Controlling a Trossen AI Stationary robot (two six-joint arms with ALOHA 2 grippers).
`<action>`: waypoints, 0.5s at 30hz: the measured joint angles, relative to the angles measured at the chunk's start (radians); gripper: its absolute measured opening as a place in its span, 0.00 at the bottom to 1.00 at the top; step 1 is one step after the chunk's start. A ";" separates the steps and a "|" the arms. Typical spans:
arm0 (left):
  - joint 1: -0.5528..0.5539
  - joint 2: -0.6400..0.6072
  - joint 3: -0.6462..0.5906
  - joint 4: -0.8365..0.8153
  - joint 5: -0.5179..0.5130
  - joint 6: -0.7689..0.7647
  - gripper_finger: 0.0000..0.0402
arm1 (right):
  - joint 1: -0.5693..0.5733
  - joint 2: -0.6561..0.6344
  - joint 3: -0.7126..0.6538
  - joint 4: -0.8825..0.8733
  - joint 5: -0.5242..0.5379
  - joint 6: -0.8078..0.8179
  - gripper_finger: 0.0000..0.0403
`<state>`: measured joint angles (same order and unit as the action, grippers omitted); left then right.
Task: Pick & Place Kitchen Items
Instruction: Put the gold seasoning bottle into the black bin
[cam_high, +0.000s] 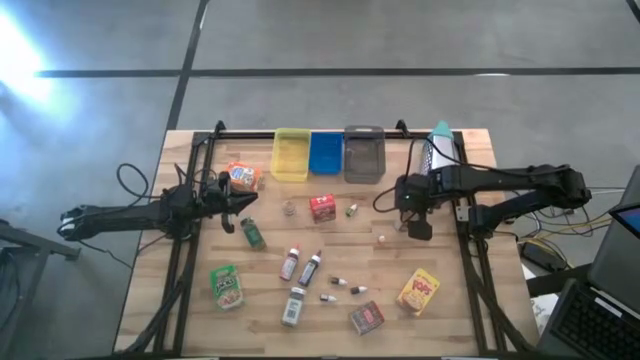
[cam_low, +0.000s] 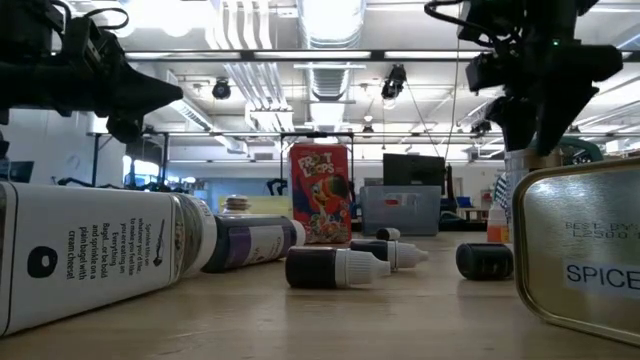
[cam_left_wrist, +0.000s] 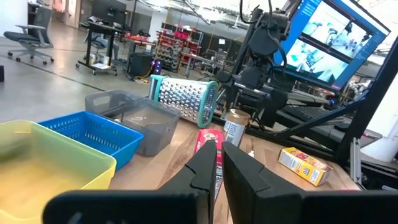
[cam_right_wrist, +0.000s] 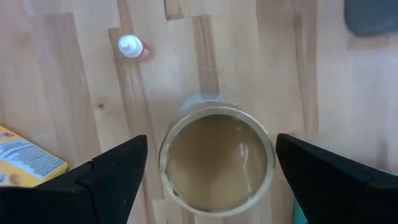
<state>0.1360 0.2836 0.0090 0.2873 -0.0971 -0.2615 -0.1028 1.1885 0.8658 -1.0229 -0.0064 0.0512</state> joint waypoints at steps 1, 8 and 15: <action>0.000 0.000 0.000 0.000 0.000 0.000 0.08 | 0.000 0.000 -0.012 0.009 -0.001 -0.001 0.88; 0.000 0.000 0.000 -0.001 -0.001 0.000 0.08 | 0.000 0.000 -0.081 0.049 -0.002 0.023 0.89; 0.000 0.000 0.000 -0.001 -0.001 0.000 0.08 | 0.000 0.000 -0.092 0.097 -0.001 0.030 0.84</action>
<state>0.1360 0.2836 0.0090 0.2861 -0.0982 -0.2615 -0.1028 1.1885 0.7742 -0.9258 -0.0078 0.0811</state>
